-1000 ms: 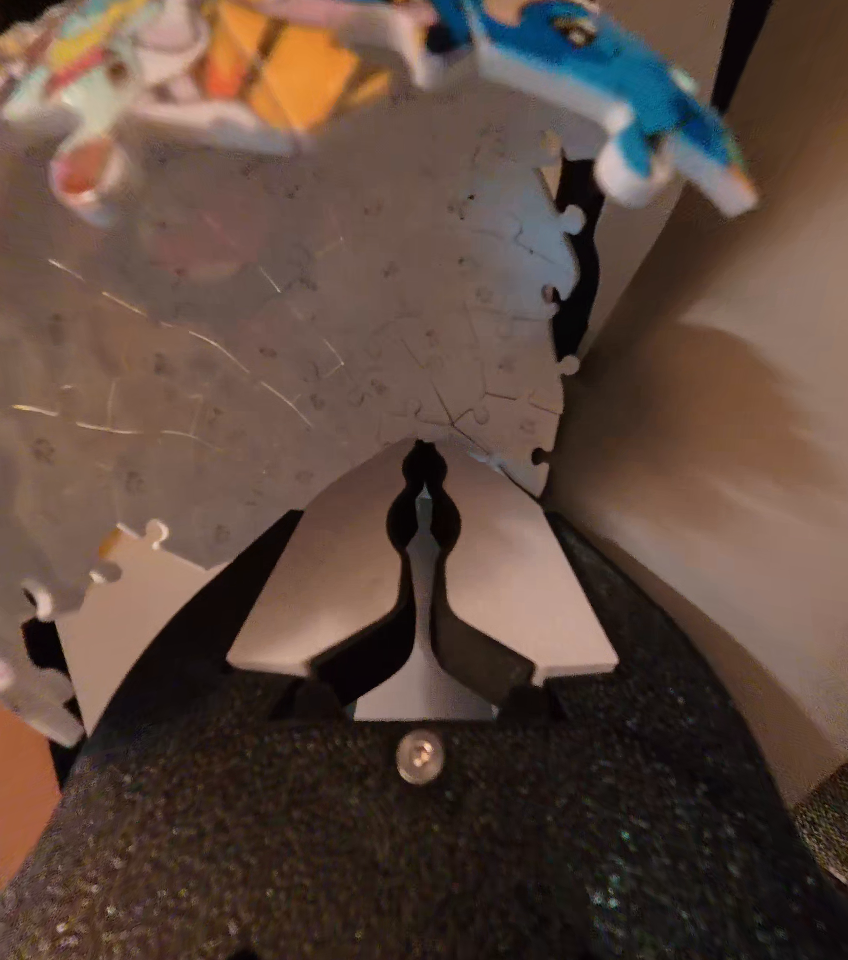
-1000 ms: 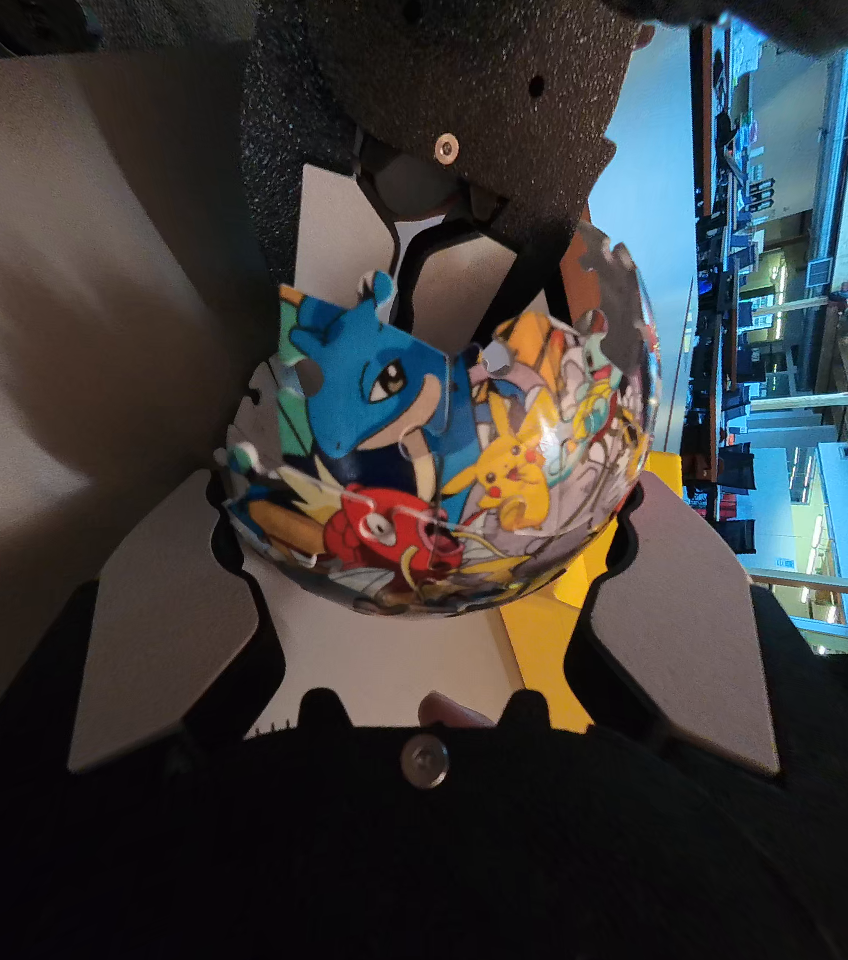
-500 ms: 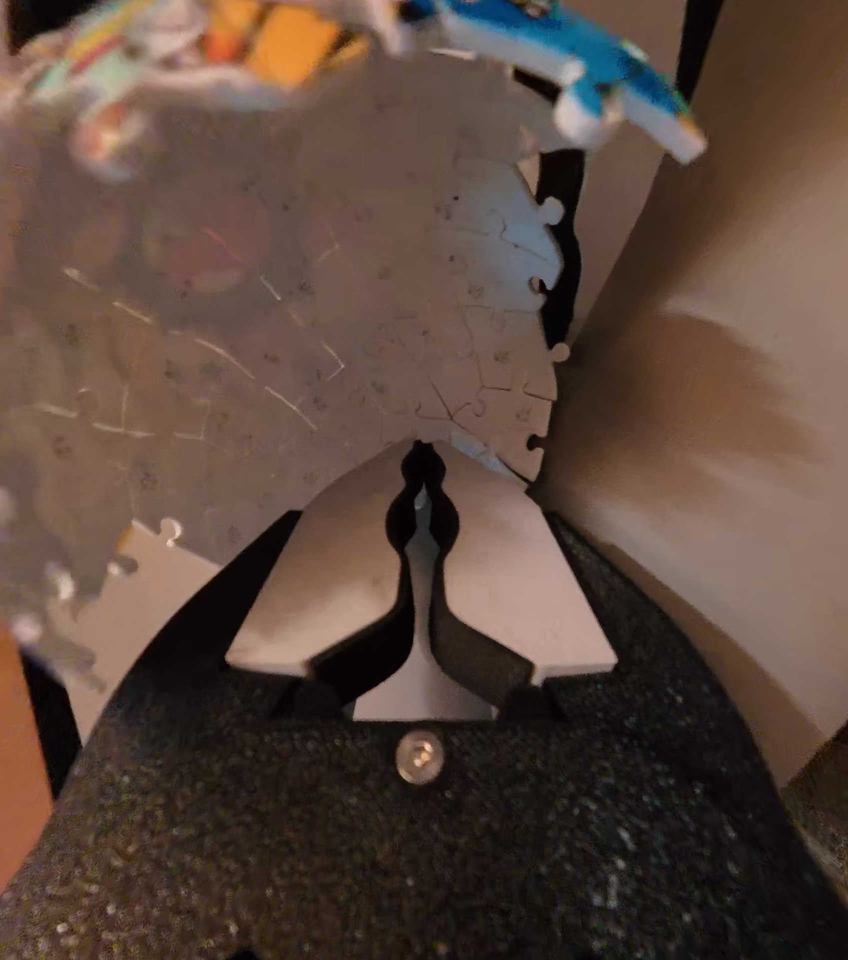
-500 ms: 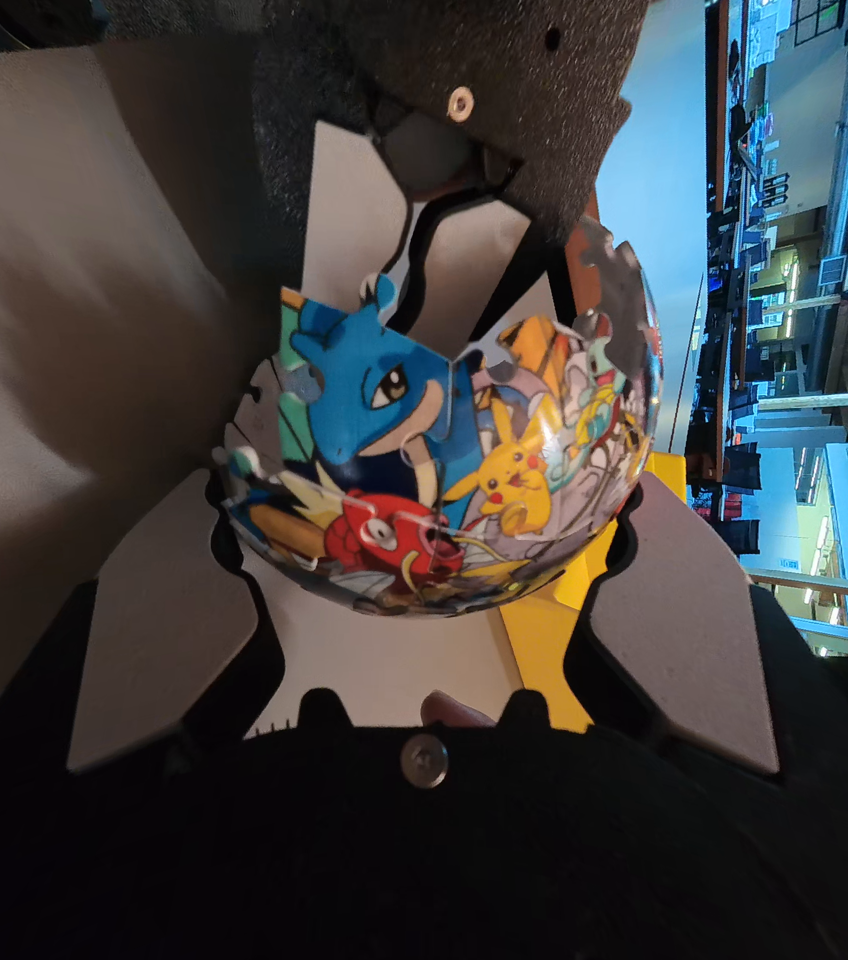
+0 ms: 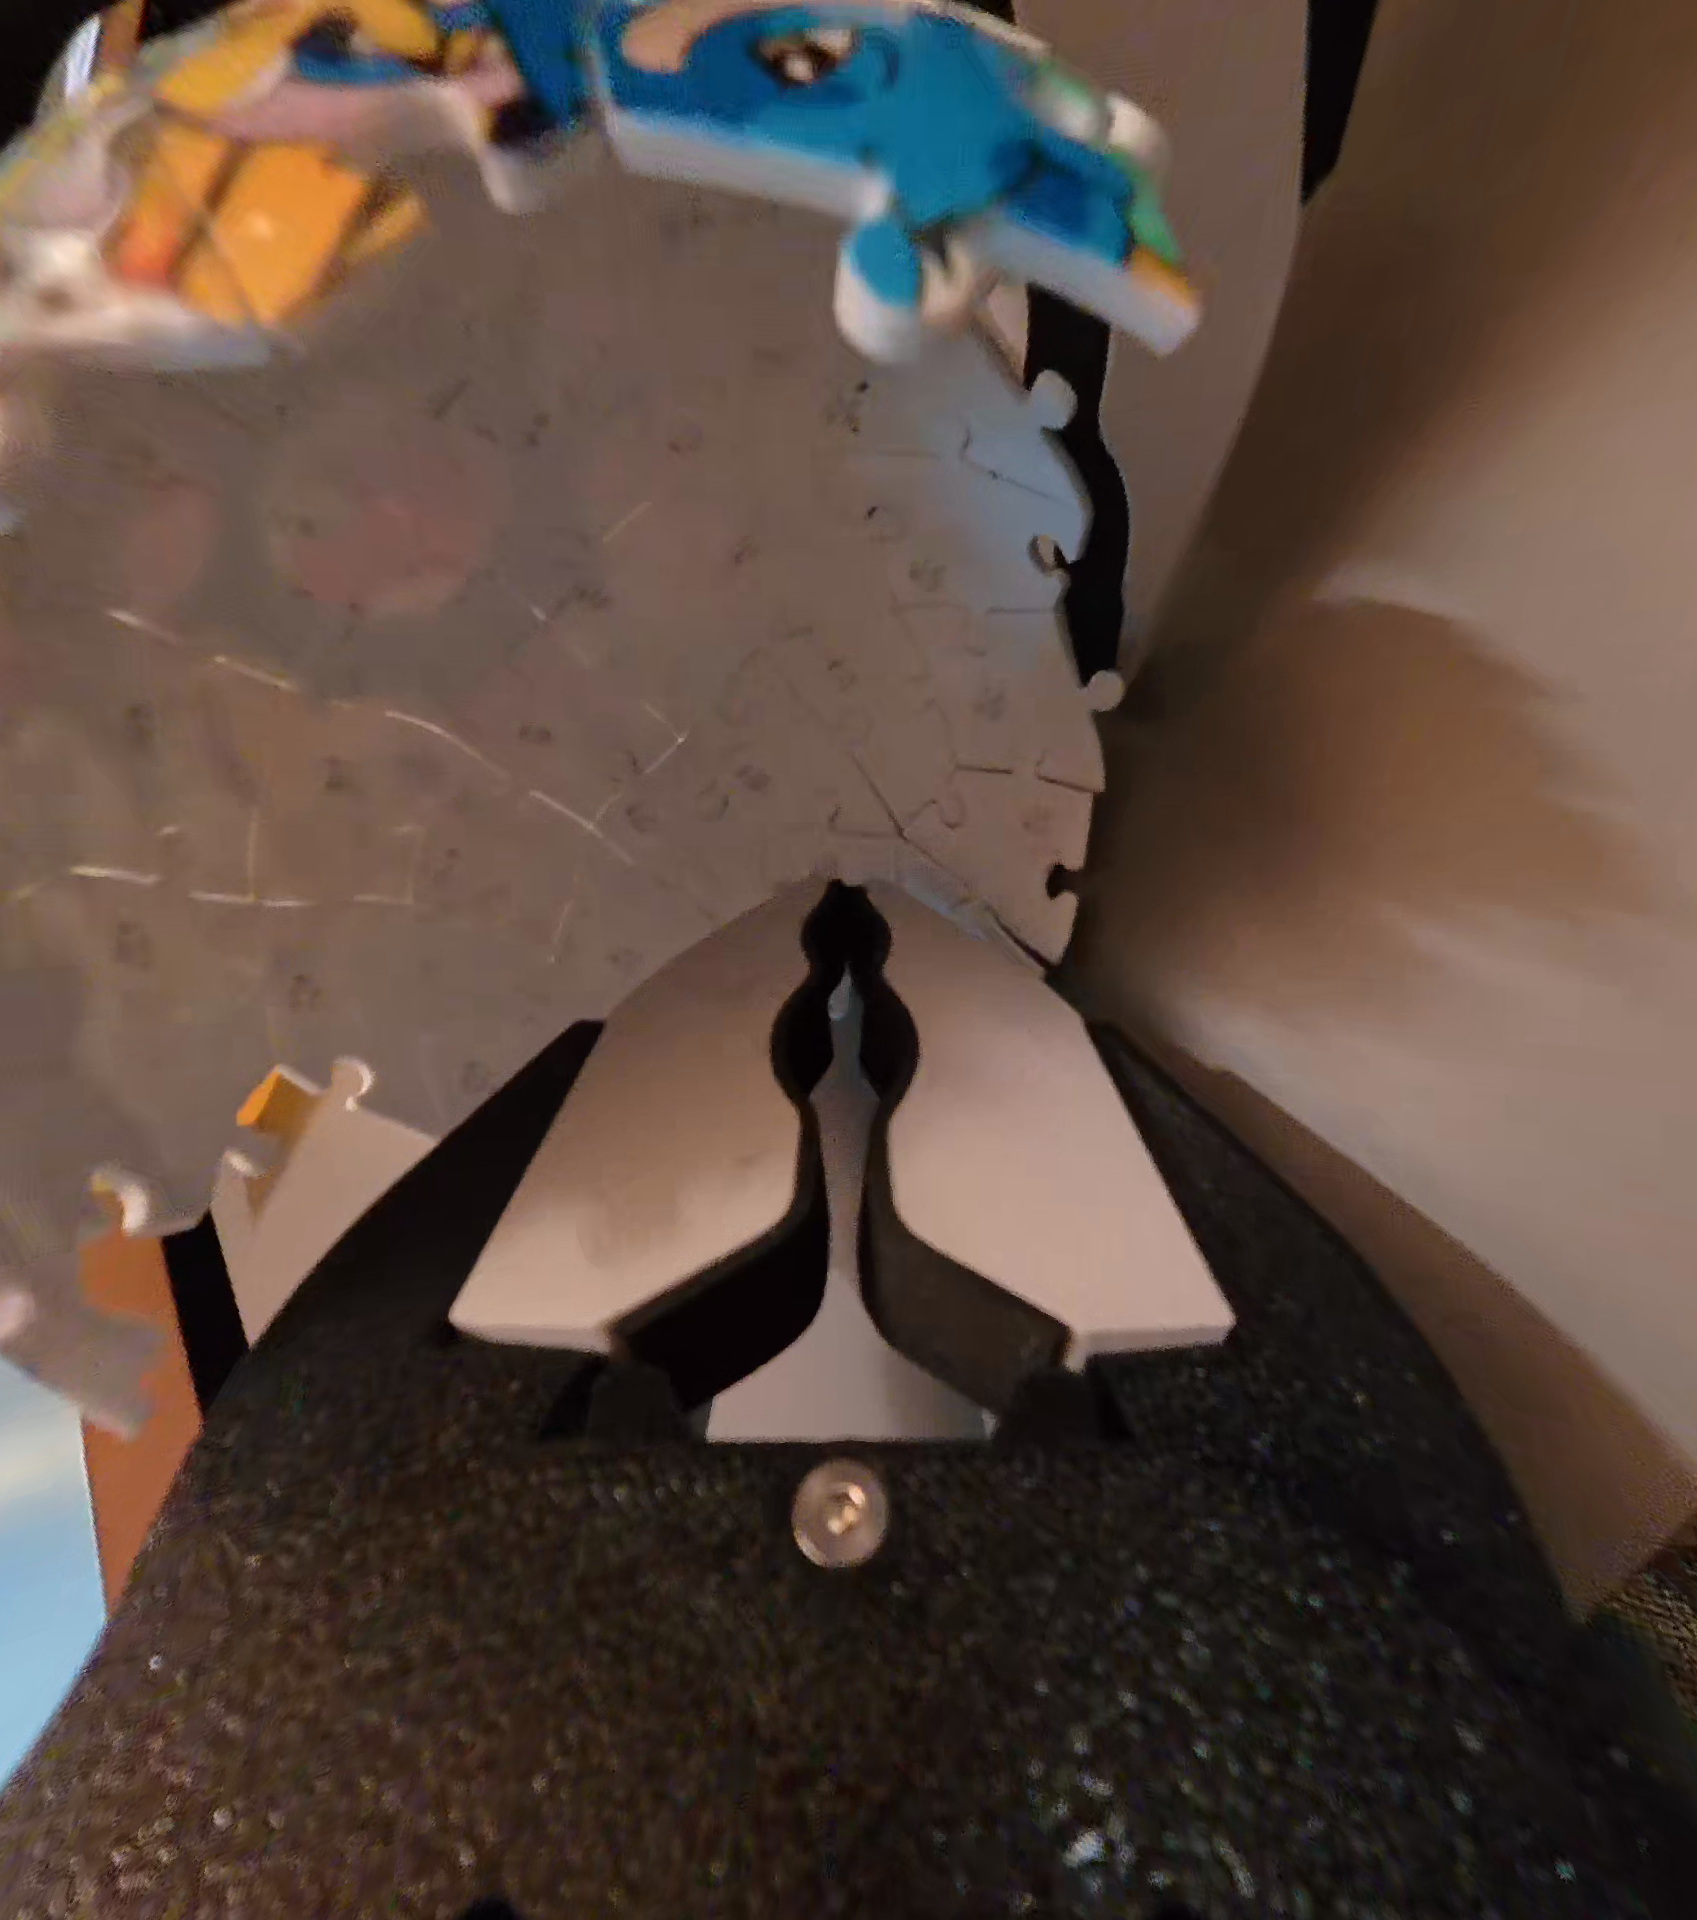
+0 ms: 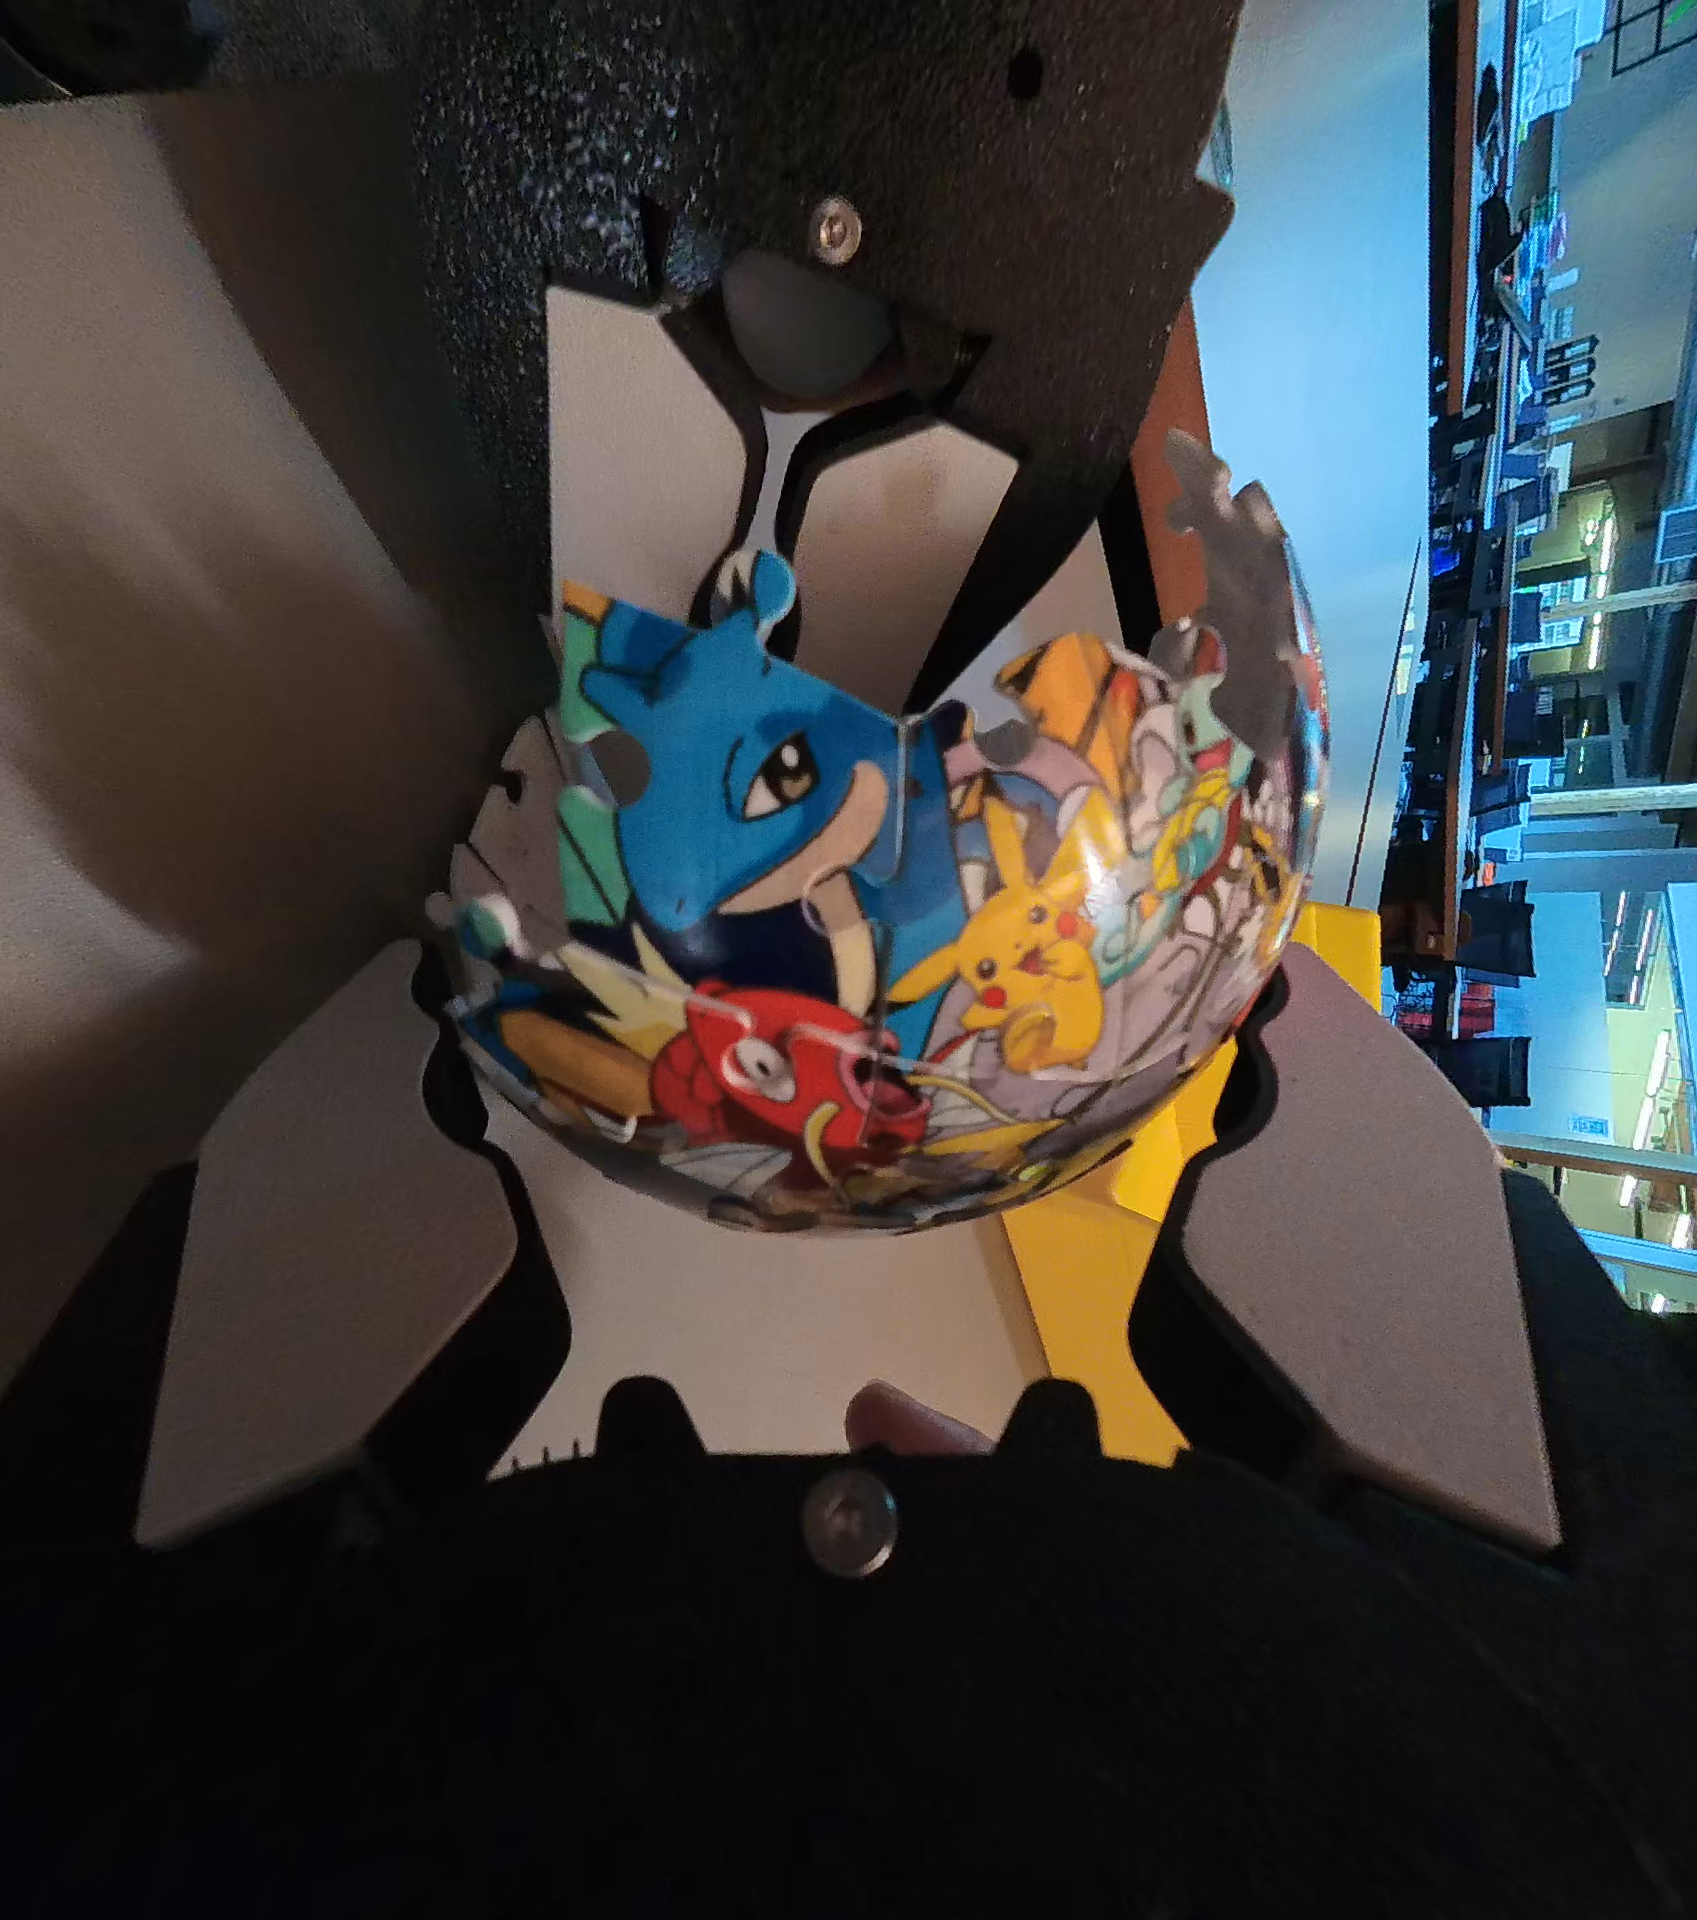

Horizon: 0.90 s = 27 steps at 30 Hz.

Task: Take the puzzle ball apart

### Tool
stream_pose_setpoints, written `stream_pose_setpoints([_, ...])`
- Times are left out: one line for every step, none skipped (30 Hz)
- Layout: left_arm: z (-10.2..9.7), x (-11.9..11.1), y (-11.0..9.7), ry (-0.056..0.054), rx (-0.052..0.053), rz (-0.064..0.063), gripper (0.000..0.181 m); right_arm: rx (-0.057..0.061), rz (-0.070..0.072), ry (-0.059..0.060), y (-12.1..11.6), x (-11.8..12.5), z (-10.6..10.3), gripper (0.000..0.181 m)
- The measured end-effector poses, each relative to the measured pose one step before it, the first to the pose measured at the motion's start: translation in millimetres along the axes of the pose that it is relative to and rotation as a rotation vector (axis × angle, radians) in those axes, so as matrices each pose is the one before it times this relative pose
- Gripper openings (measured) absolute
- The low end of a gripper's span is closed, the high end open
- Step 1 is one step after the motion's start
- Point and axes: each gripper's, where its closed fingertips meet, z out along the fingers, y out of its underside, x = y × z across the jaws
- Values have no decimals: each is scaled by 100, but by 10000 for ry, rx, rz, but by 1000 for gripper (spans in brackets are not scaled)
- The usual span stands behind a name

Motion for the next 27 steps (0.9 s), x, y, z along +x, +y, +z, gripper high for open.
stream_pose_setpoints([100,17,51,46,-133,49,0,17,38,6,25,-15,-8,139])
stream_pose_setpoints([81,68,82,60,-189,171,0,9,28,-3,42,-4,-14,139])
stream_pose_setpoints([43,30,4,7,-131,208,0,0,11,-10,20,-11,3,139])
stream_pose_setpoints([46,35,-15,-11,-73,153,0,-4,9,-7,14,-14,-5,139])
stream_pose_setpoints([22,-12,-7,-16,-34,41,0,-5,9,-4,25,-7,-8,139])
stream_pose_setpoints([2,6,13,23,21,-79,0,-3,5,4,12,-3,-12,139])
stream_pose_setpoints([6,2,6,36,59,-130,0,2,0,11,8,-3,-11,139])
stream_pose_setpoints([-3,18,-3,24,57,-86,0,-7,1,12,24,-11,-13,139])
stream_pose_setpoints([-42,36,-10,4,29,18,0,-3,0,11,15,-10,-24,139])
stream_pose_setpoints([-92,21,-11,-27,26,58,0,4,19,2,23,-10,-13,139])
stream_pose_setpoints([-157,-74,-38,-82,81,-62,0,0,51,-2,55,-6,-4,139])
stream_pose_setpoints([-251,-138,-51,-92,176,-193,0,2,37,1,55,-6,-5,139])
stream_pose_setpoints([-316,-131,54,-35,135,-245,0,-5,-1,5,40,-13,-16,139])
stream_pose_setpoints([-340,-119,271,-1,-2,-209,0,-8,-20,6,16,-5,-11,139])
stream_pose_setpoints([-336,-61,327,23,-54,-138,0,-8,-21,0,-6,-3,-3,139])
stream_pose_setpoints([-293,15,107,42,36,-121,0,-6,-30,1,-6,-9,-5,139])
stream_pose_setpoints([-205,150,-173,92,161,-143,0,-8,-25,1,-3,-12,-6,139])
stream_pose_setpoints([-72,221,-301,127,168,-133,0,-12,-17,-1,-7,-17,1,139])
stream_pose_setpoints([64,293,-227,163,80,-44,0,-13,-23,1,4,-8,-2,139])
stream_pose_setpoints([144,260,-74,120,-44,74,0,-22,-33,4,-14,-3,-1,139])
stream_pose_setpoints([148,154,-38,47,-77,153,0,-21,-40,7,-12,-8,-3,139])
stream_pose_setpoints([147,134,-97,38,-29,155,0,-17,-30,6,-8,-14,-3,139])
stream_pose_setpoints([131,141,-150,64,13,102,0,-21,-15,2,4,-8,3,139])
stream_pose_setpoints([134,154,-133,81,6,62,0,-12,-27,4,-9,-9,-7,139])
stream_pose_setpoints([126,124,11,66,-81,96,0,-13,-34,10,-14,-6,0,139])
stream_pose_setpoints([145,60,141,5,-165,159,0,-15,-45,17,-22,9,1,139])
stream_pose_setpoints([116,4,125,-37,-141,178,0,-13,-57,14,-31,-2,1,139])
